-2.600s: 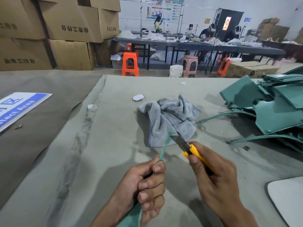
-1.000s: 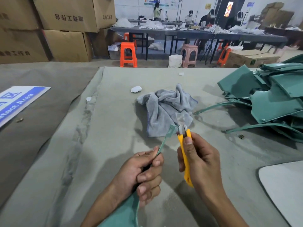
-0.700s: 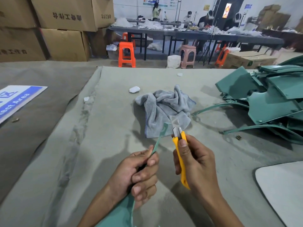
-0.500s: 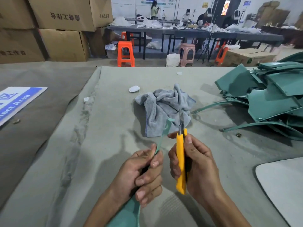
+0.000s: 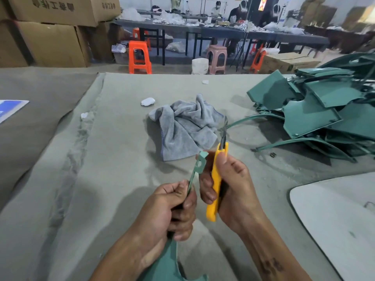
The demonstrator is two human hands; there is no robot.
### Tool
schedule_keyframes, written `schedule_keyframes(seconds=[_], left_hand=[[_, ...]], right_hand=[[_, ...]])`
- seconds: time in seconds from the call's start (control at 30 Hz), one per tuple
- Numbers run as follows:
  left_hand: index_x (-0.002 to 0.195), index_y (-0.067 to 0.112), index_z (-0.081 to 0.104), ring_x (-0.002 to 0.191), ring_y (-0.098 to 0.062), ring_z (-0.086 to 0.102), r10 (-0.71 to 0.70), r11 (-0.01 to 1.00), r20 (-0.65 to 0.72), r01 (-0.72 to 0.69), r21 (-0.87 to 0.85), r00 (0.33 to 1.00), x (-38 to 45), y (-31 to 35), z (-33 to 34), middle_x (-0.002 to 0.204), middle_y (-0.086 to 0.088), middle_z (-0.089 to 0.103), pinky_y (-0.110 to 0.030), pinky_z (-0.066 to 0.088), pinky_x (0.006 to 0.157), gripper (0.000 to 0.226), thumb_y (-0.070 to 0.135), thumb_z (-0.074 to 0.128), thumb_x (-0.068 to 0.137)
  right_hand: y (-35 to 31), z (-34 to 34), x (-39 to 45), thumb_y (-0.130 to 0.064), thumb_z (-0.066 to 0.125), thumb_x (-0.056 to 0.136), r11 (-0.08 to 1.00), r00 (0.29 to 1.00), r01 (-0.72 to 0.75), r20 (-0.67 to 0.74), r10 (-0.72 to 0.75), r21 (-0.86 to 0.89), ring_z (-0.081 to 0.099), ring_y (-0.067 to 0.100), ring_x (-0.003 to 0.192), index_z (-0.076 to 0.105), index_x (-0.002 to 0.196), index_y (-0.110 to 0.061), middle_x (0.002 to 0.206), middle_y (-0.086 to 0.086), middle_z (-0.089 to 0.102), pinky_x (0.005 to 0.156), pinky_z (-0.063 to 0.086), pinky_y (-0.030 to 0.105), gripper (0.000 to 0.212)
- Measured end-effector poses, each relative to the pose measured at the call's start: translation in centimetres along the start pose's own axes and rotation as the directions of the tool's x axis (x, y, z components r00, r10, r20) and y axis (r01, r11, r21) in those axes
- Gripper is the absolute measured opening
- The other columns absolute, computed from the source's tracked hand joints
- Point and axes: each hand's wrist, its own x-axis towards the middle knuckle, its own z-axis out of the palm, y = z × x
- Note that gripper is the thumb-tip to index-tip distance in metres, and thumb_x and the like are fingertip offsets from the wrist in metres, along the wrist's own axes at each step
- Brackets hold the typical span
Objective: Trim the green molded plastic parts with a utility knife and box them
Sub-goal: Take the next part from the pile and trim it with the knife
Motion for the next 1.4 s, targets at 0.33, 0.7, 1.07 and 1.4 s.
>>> schedule_keyframes(seconds=[0.33, 0.7, 1.07, 1.4], left_hand=[[0.059, 0.016, 0.041, 0.037, -0.005, 0.013, 0.061, 0.997, 0.057, -0.058, -0.048, 0.996, -0.4, 0.3, 0.0, 0.051, 0.003, 0.017, -0.014, 0.022, 0.038, 0.043, 0.027, 0.045, 0.1], [0.06, 0.017, 0.041, 0.037, -0.008, 0.013, 0.047, 0.998, 0.017, -0.047, 0.034, 0.999, -0.3, 0.2, -0.1, 0.052, 0.001, 0.018, -0.015, 0.022, 0.037, 0.04, 0.028, 0.043, 0.098], [0.072, 0.009, 0.067, 0.037, -0.015, 0.037, 0.126, 0.986, -0.23, -0.097, 0.134, 0.965, 0.8, 0.3, 0.0, 0.05, -0.004, 0.044, -0.021, 0.033, 0.038, 0.042, 0.034, 0.053, 0.103], [0.107, 0.003, 0.078, 0.099, -0.029, 0.074, -0.105, 0.983, 0.067, 0.093, 0.155, 0.992, -0.1, 0.8, -2.5, 0.111, -0.022, 0.075, -0.032, 0.058, 0.084, 0.044, 0.042, 0.072, 0.088]], right_hand=[[-0.4, -2.7, 0.0, -0.055, 0.063, 0.099, 0.968, 0.974, -0.033, 0.209, 0.088, -0.251, 0.041, 0.018, 0.037, 0.066, 0.098, -0.004, 0.061, 0.016, 0.049, 0.042, 0.039, 0.023, 0.051], [-1.1, -3.4, 0.1, -0.052, 0.064, 0.098, 0.949, 0.989, 0.01, 0.145, 0.038, -0.314, 0.04, 0.018, 0.038, 0.075, 0.098, -0.008, 0.057, 0.012, 0.049, 0.043, 0.037, 0.023, 0.046], [-0.4, -1.7, 0.2, -0.066, 0.079, 0.081, 0.901, 0.989, 0.104, -0.051, -0.138, -0.421, 0.041, 0.019, 0.039, 0.072, 0.083, -0.021, 0.06, 0.01, 0.05, 0.041, 0.037, 0.023, 0.046], [-2.1, -1.4, 0.5, -0.012, 0.076, 0.093, 0.968, 0.793, 0.183, -0.557, -0.249, -0.172, 0.045, 0.01, 0.041, 0.068, 0.074, -0.02, 0.062, 0.002, 0.062, 0.039, 0.034, 0.021, 0.022]])
